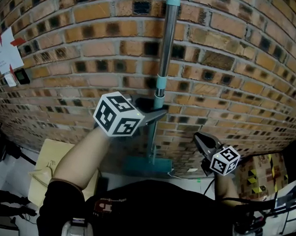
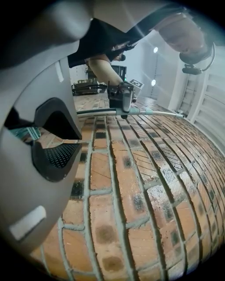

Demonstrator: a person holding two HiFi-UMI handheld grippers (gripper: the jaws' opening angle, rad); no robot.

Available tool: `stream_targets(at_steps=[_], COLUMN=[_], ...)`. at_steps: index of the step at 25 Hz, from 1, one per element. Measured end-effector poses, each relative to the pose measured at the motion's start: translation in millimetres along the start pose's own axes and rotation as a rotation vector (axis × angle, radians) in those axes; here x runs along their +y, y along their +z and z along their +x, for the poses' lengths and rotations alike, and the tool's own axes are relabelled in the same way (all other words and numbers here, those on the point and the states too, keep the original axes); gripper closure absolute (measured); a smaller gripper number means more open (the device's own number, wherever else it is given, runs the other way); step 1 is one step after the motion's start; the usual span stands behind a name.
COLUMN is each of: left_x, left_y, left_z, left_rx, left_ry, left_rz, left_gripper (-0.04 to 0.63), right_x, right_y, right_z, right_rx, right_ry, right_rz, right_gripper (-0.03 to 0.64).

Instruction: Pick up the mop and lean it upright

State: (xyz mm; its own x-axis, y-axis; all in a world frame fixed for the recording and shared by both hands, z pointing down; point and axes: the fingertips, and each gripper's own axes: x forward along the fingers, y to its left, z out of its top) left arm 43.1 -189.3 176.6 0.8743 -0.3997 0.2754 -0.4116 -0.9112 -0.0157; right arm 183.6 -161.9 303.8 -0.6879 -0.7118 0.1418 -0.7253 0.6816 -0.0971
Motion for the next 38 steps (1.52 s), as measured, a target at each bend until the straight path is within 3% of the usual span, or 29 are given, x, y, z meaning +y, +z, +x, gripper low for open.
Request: stream_targets(at_steps=[38], left_x=[1.9], left_y=[12.1], left_z=[0.0], left_rx=[-0.03], left_ry=[-0.005], left_rz=[-0.014], left_gripper=[0.465], right_x=[-2.4], right_y=[8.6], right_z=[-3.3], right_rx=[-0.021], right_ry=[0.008], right_rz=[-0.007], right_gripper=[0.575])
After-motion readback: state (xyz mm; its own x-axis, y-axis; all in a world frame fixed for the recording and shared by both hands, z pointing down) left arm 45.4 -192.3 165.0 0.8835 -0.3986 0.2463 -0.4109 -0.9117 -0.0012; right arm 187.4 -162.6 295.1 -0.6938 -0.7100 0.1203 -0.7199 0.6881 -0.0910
